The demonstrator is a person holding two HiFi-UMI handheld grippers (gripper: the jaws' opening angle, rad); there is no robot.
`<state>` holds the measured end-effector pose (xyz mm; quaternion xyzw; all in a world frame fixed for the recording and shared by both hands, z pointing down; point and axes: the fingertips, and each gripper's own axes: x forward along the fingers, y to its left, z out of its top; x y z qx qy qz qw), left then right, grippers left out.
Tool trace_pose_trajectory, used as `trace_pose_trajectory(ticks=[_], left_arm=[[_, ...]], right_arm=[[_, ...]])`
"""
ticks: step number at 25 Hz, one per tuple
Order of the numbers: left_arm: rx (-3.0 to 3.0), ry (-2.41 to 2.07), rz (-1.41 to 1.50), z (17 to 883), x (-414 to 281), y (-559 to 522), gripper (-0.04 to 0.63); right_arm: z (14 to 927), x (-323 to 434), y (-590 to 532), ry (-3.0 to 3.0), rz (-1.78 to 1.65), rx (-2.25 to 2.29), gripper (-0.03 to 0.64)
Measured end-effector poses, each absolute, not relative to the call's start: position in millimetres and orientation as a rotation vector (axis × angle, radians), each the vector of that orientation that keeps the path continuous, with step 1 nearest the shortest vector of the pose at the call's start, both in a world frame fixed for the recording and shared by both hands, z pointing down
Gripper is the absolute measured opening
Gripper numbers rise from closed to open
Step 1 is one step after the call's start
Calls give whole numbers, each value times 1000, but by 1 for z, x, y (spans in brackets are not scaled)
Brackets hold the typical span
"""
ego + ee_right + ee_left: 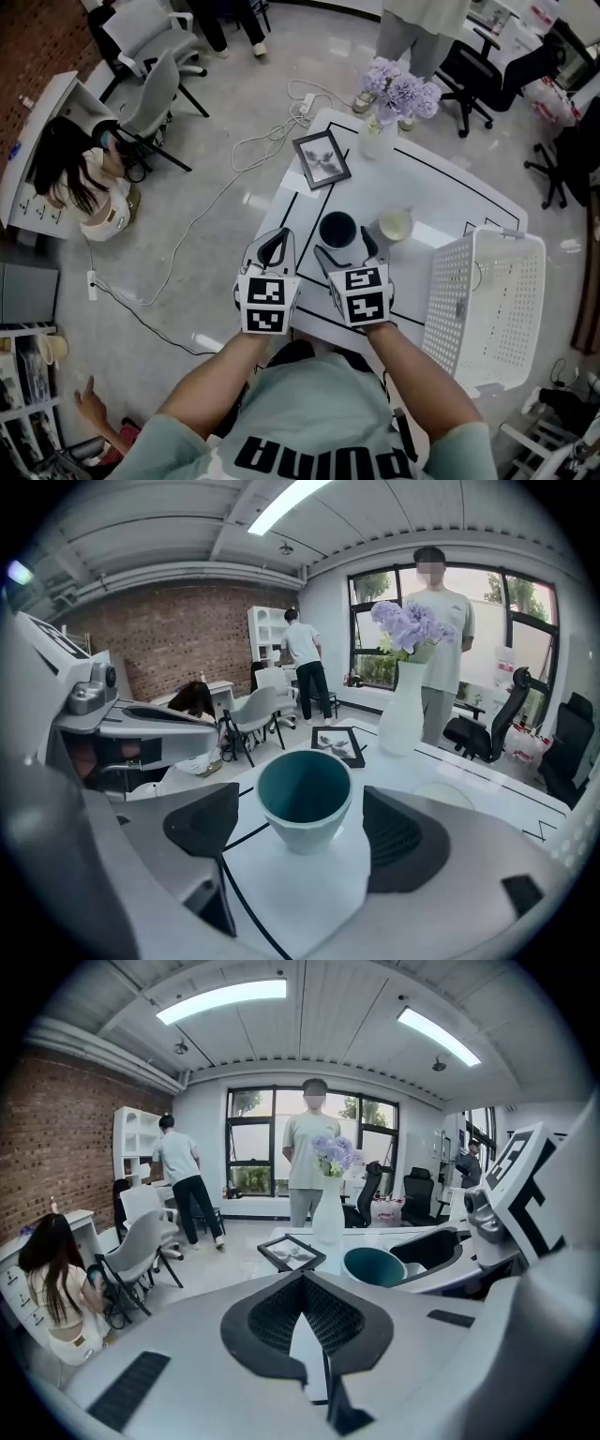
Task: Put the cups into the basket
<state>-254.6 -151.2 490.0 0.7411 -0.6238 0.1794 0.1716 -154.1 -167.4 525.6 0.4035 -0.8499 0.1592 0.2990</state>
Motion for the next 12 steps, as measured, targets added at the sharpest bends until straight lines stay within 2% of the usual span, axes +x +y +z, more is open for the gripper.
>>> trace_pose_trajectory(ticks=[12], left_arm=[[2105, -1749, 542, 507, -259, -169, 6]], right_arm=[[537, -165, -183, -2239, 429, 1056, 396]])
